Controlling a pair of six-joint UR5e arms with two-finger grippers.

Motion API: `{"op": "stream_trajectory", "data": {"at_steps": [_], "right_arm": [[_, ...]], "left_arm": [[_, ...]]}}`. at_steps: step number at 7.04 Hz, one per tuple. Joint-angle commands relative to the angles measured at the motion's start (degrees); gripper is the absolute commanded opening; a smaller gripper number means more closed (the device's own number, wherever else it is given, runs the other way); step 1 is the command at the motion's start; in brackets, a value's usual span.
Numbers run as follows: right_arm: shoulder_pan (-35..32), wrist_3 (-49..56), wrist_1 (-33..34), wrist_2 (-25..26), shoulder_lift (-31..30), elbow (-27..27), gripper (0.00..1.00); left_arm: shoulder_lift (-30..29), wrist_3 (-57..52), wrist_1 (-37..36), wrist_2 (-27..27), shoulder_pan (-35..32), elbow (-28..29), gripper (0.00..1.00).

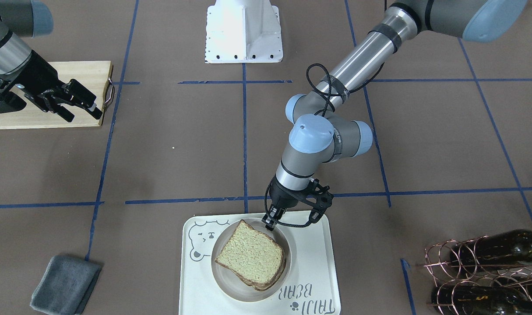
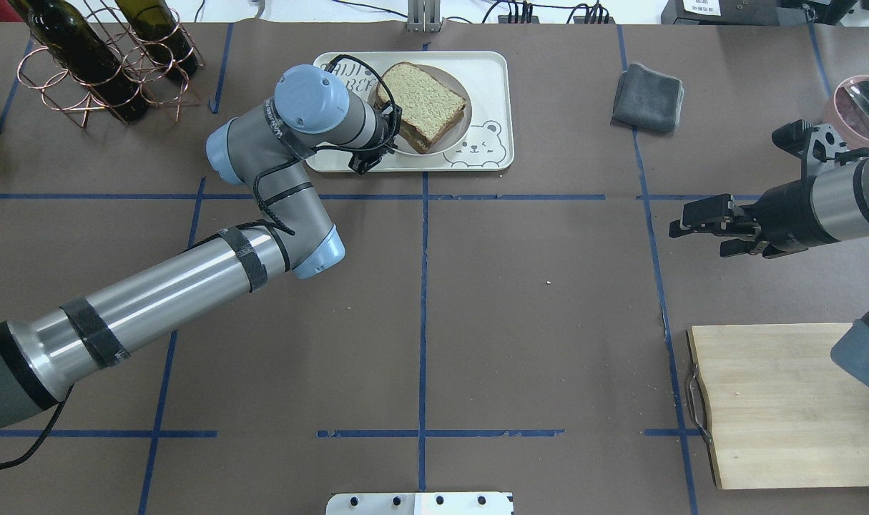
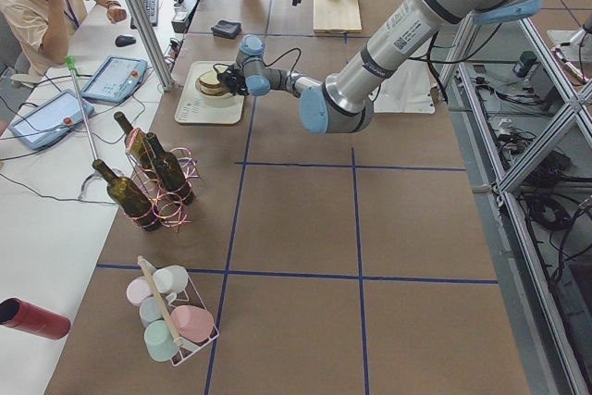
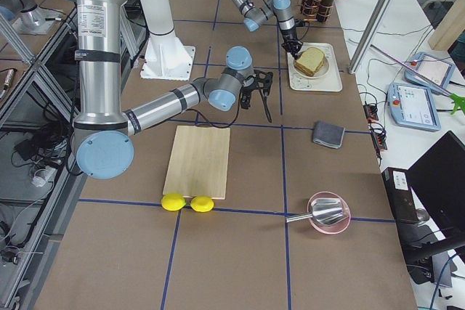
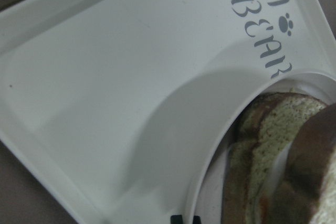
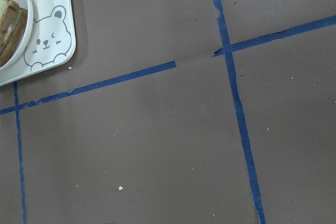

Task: Make sandwich and place on tray
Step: 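Lower the plate onto the tray and open the left gripper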

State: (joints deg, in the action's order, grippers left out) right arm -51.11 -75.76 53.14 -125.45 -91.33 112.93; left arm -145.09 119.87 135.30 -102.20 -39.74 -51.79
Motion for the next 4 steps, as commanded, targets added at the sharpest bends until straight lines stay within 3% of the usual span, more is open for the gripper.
{"op": "stream_trajectory", "data": {"at_steps": [1,2,4], "right_arm": [[-0.04,0.00,0.03,-0.06,0.01,0.01,1.00],[-0.04,0.00,0.03,-0.06,0.01,-0.08,1.00],[-0.13,0.00,0.03,-0.06,0.09,-0.08,1.00]], "left_arm": [[0.68,-2.70,-0.30,0.07,-0.16,-1.20,0.40],[1.90,-3.15,-0.47,0.07,-0.25,-4.00,0.40],[13.12,-5.07,-6.32,-1.93,-0.16,-21.26,0.38]]}}
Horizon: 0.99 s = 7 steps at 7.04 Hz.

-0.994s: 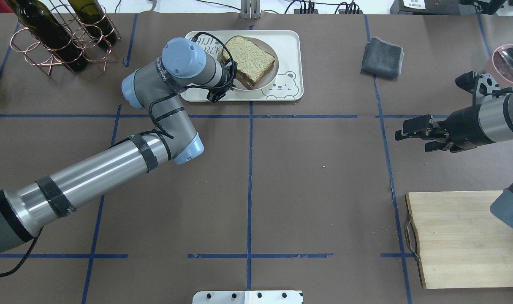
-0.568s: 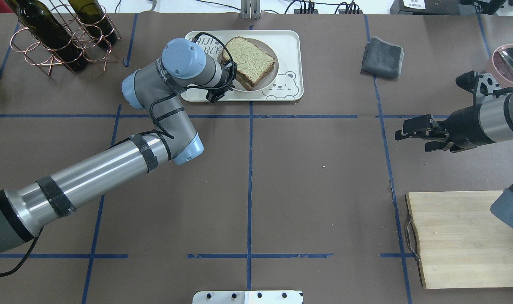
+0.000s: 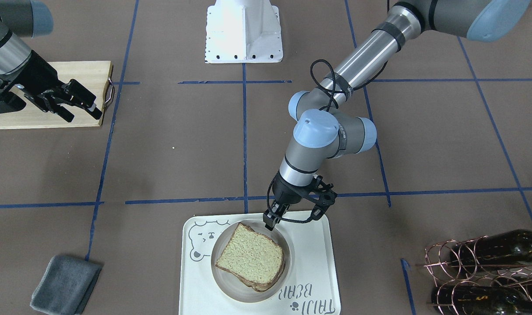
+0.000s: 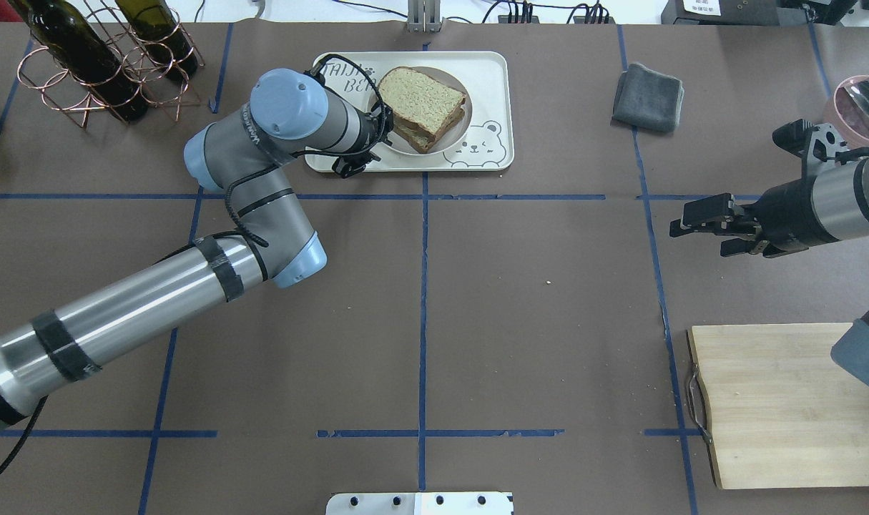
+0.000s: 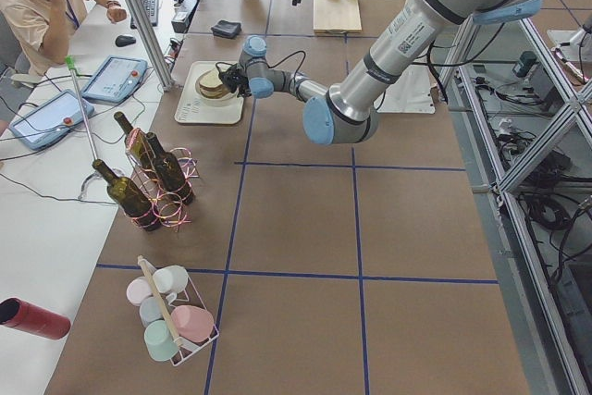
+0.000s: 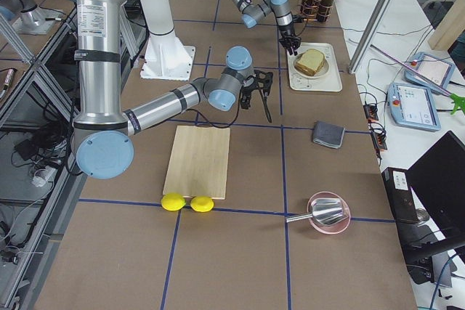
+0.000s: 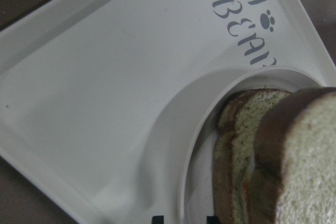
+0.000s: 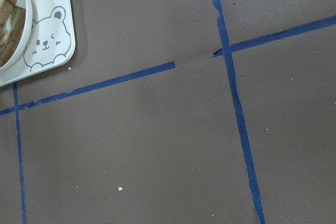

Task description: Make sandwich and place on tray

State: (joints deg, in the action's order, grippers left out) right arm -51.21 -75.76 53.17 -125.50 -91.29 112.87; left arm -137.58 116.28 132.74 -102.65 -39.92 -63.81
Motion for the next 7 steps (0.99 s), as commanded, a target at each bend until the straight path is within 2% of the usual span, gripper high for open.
{"op": "stream_trajectory", "data": {"at_steps": [1,2,3,4,5,7], "right_arm": [[-0.12,0.00,0.00,0.00,0.06,-0.01,1.00],[-0.81,0.00,0.09,0.00,-0.02,-0.01,1.00],[-2.13,0.00,0.18,-1.05,-0.11,-0.10,1.00],[-6.14,0.52,0.35,-4.63,-0.55,-0.62,1.00],[-8.18,4.62,1.66,-5.27,-1.34,-0.98,1.00],[-15.28,27.99,17.32,-5.28,-0.82,-1.07,1.00]], "left_arm": [[6.27,-1.84,-8.07,-3.68,-0.07,-13.05,0.38],[12.71,-4.54,-8.98,-3.88,-0.07,-22.05,0.37],[21.56,-11.88,-9.16,-4.14,-0.16,-33.54,0.37],[28.70,-20.65,-8.99,-4.23,-0.51,-40.18,0.37],[33.73,-29.53,-8.64,-7.45,-1.21,-43.29,0.38],[43.92,-57.85,-8.46,-17.02,-12.31,-44.12,0.51]]}}
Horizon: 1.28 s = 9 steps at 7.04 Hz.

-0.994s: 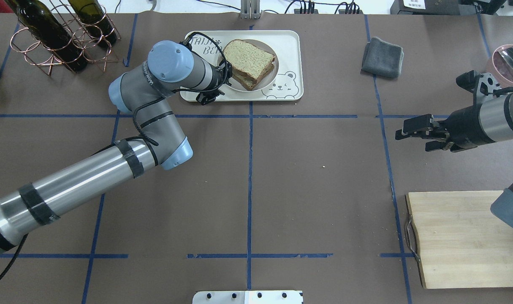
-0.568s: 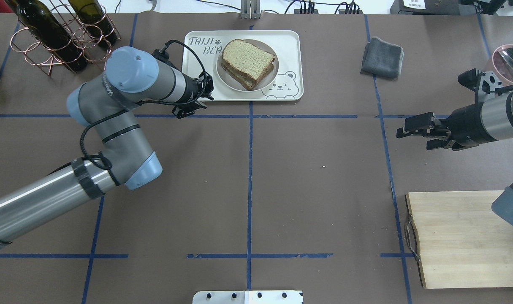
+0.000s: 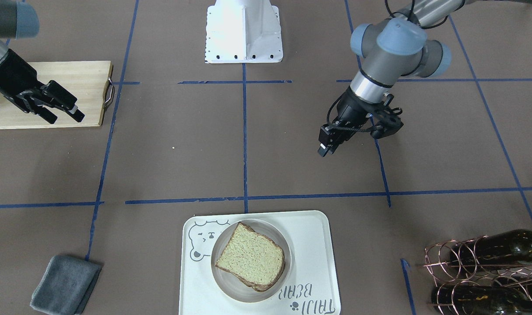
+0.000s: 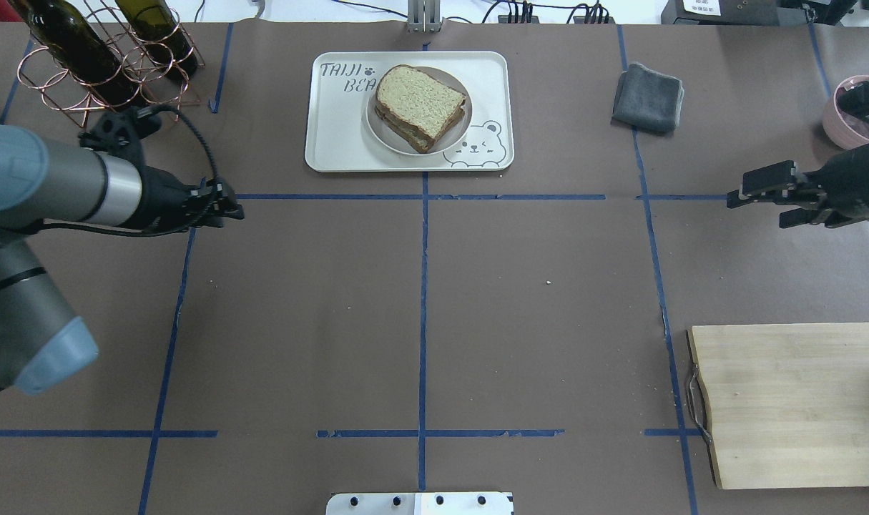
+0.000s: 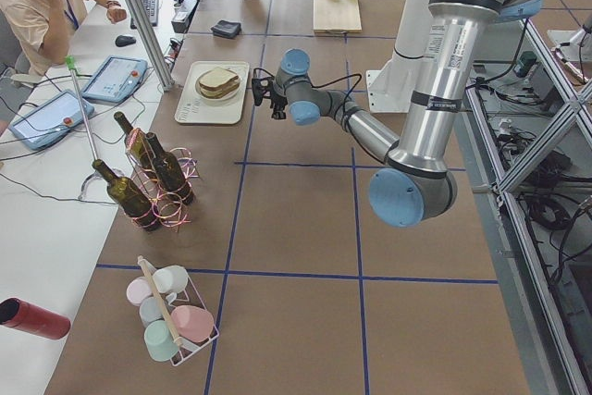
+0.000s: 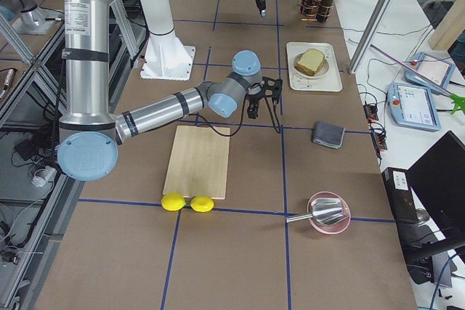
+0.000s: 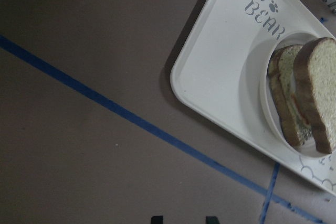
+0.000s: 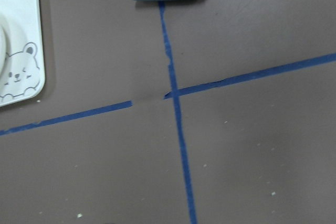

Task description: Make sandwich and place on tray

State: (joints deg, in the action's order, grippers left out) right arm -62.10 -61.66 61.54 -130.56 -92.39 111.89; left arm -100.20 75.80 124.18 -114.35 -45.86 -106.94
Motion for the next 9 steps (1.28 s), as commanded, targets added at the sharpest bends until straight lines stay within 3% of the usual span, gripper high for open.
{"op": "stream_trajectory", "data": {"at_steps": [1,3,4,5,7,8,9], "right_arm": [[-7.65,23.33,16.08,-0.31,0.89,-0.01,1.00],[-13.81,41.44,27.88,-0.40,1.51,-2.45,1.00],[-15.92,45.79,31.85,-0.75,3.08,-3.95,1.00],[-17.34,49.14,34.50,-2.05,3.18,-4.57,1.00],[-18.84,51.81,37.67,-4.25,3.09,-5.28,1.00],[-18.93,51.73,38.04,-4.53,3.27,-5.89,1.00],[-18.93,51.20,37.61,-4.44,3.18,-5.98,1.00]], "left_arm": [[11.12,-30.75,0.01,-8.83,-12.35,-0.56,0.54],[15.90,-51.44,-0.69,-11.32,-23.60,3.03,0.69],[16.09,-58.32,-2.61,-12.98,-29.32,5.84,1.00],[15.74,-63.70,-9.07,-13.26,-33.99,5.69,1.00],[12.68,-75.15,-30.39,-16.14,-41.74,5.16,1.00],[12.31,-76.22,-35.36,-20.17,-42.38,4.81,1.00],[13.35,-76.41,-38.89,-20.64,-42.56,2.90,1.00]]}}
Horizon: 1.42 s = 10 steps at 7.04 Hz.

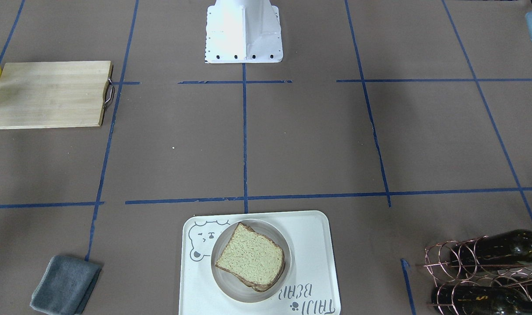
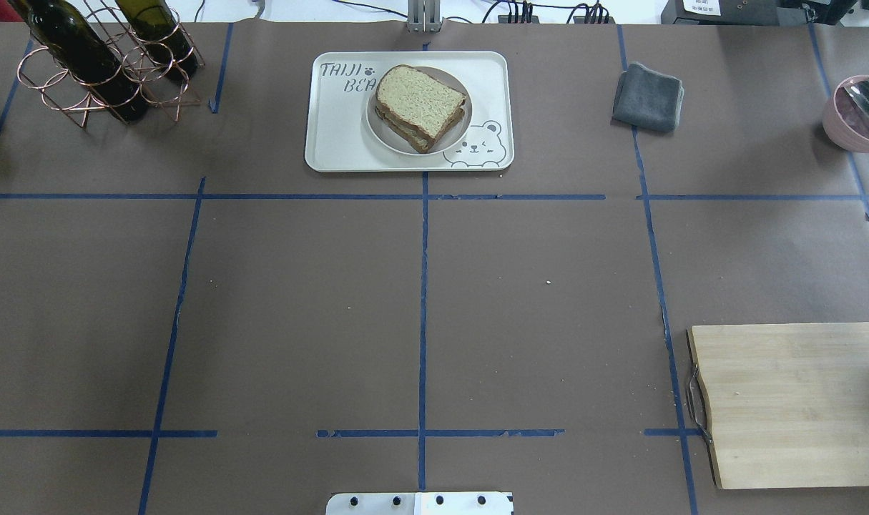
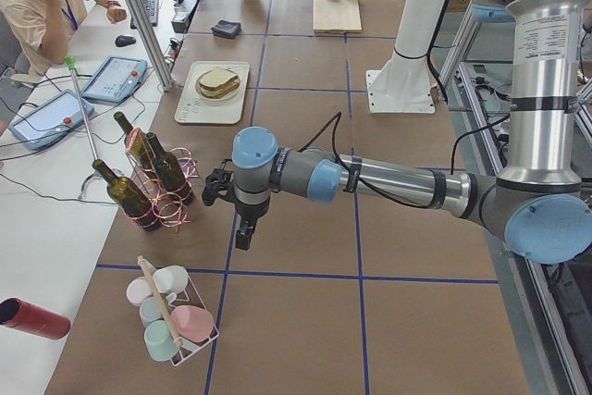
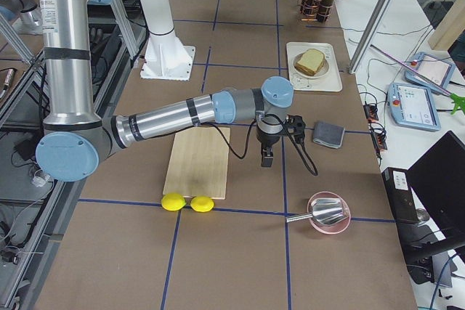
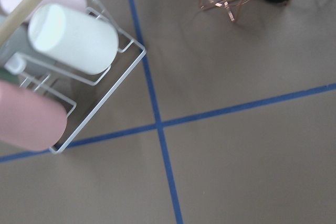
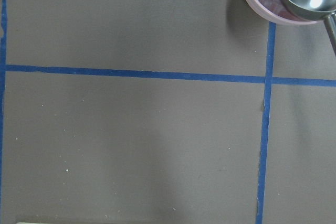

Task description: Make sandwich and place on tray

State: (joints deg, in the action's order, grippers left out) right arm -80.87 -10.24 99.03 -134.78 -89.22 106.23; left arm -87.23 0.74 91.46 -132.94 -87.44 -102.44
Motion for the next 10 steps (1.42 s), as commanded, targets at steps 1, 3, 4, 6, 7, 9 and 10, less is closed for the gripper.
{"op": "stream_trajectory", "data": {"at_steps": [1,3,4,6,7,9,10], "right_arm": [[-0.17,-0.74,-0.23,0.04,-0.08,-0.41,1.00],[-0.17,1.61,-0.50,0.21,-1.39,-0.23,1.00],[-0.17,2.58,-0.94,0.22,-1.14,-0.32,1.00],[-0.17,2.59,-2.25,0.22,-1.49,-0.58,1.00],[-0.25,2.68,-2.43,0.22,-1.66,-0.84,1.00],[-2.61,9.50,-2.35,0.04,-4.55,-1.89,1.00],[-3.58,10.32,-2.43,-0.05,-5.78,-2.42,1.00]], "left_arm": [[3.00,-3.53,-6.38,-2.15,-1.24,-3.02,1.00],[3.12,-6.45,-5.85,-2.24,-0.98,-2.77,1.00],[3.12,-6.37,-5.77,-2.41,-1.07,-2.94,1.00],[3.12,-6.19,-5.24,-5.20,-1.16,-2.86,1.00],[1.99,-6.10,-3.58,-4.88,-0.98,-1.72,1.00],[1.19,-6.45,-4.18,-4.78,-0.98,-0.83,1.00],[1.18,-6.45,-4.10,-4.70,-0.98,-1.27,1.00]]}}
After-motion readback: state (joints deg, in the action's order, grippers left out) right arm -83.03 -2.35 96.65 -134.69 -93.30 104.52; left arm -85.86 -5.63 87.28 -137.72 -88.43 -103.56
